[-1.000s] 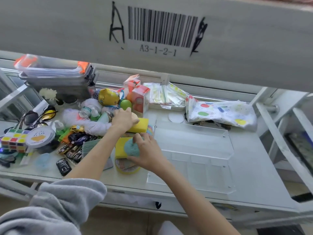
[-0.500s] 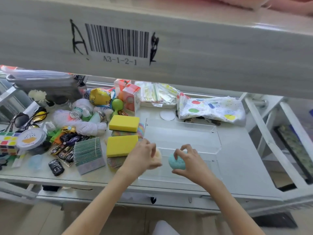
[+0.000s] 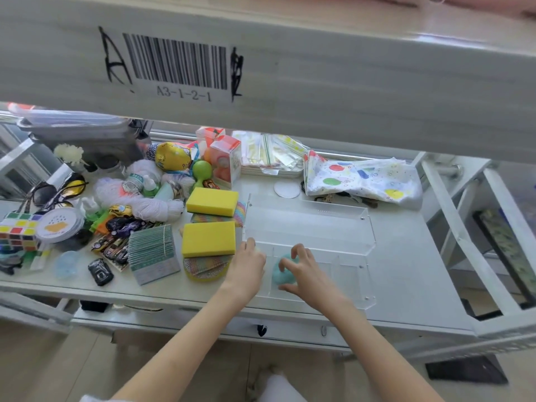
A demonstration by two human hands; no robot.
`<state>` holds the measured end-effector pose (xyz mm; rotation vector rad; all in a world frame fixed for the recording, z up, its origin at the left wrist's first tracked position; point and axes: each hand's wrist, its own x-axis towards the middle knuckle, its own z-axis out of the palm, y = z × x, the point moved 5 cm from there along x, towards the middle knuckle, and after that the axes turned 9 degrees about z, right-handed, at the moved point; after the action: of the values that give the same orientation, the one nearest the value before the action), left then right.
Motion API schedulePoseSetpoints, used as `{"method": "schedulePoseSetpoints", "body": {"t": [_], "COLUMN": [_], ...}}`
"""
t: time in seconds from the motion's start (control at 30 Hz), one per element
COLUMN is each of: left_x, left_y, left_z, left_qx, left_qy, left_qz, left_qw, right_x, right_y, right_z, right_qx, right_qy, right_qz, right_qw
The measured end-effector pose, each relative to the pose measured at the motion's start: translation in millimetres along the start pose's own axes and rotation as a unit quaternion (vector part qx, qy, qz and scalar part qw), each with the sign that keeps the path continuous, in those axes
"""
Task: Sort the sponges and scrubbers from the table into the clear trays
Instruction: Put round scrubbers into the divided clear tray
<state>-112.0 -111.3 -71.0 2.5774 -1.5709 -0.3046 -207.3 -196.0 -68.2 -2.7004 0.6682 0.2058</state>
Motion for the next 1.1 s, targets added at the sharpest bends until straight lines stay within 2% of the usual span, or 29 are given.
{"method": "schedulePoseSetpoints", "body": {"t": [0.1,0.27,0.43,0.63,0.7,0.77,0.9,1.0,1.1], "left_x": [-3.0,-7.4,-9.3,-18.3,-19.6,-19.2,-13.1,-8.1,-7.3], "left_y": [-5.2,-6.2,-8.9,-46.0,-67.7,-85.9,-105.1,-111.7,-115.5], "left_z": [-1.4,-3.4,-11.9,-59.0,-62.8,-57.6,-48.4,-43.8,-42.4], "left_qx": [-0.015,0.042,0.002,-0.051,-0.049,-0.059,-0.04,-0.043,-0.047], "left_qy": [0.004,0.006,0.012,0.089,0.06,-0.003,-0.083,-0.099,-0.077], "left_qz": [-0.007,-0.031,-0.022,-0.05,-0.075,-0.09,-0.092,-0.088,-0.083], "left_qw": [1.0,0.999,1.0,0.994,0.994,0.994,0.991,0.99,0.992], "right_x": [0.5,-2.1,3.4,36.9,54.2,73.2,115.5,147.1,171.1], "right_y": [1.4,2.9,-14.2,-76.9,-96.2,-112.4,-133.6,-138.3,-136.9], "right_z": [0.3,-2.3,-28.1,-63.4,-64.8,-60.3,-47.6,-40.4,-33.5], "right_qx": [-0.013,-0.036,-0.028,0.014,0.019,0.019,-0.018,-0.06,-0.075], "right_qy": [-0.021,-0.043,0.003,0.049,0.046,0.034,0.019,-0.01,-0.039], "right_qz": [-0.004,0.001,-0.01,-0.059,-0.071,-0.081,-0.082,-0.061,-0.034], "right_qw": [1.0,0.998,1.0,0.997,0.996,0.996,0.996,0.996,0.996]}}
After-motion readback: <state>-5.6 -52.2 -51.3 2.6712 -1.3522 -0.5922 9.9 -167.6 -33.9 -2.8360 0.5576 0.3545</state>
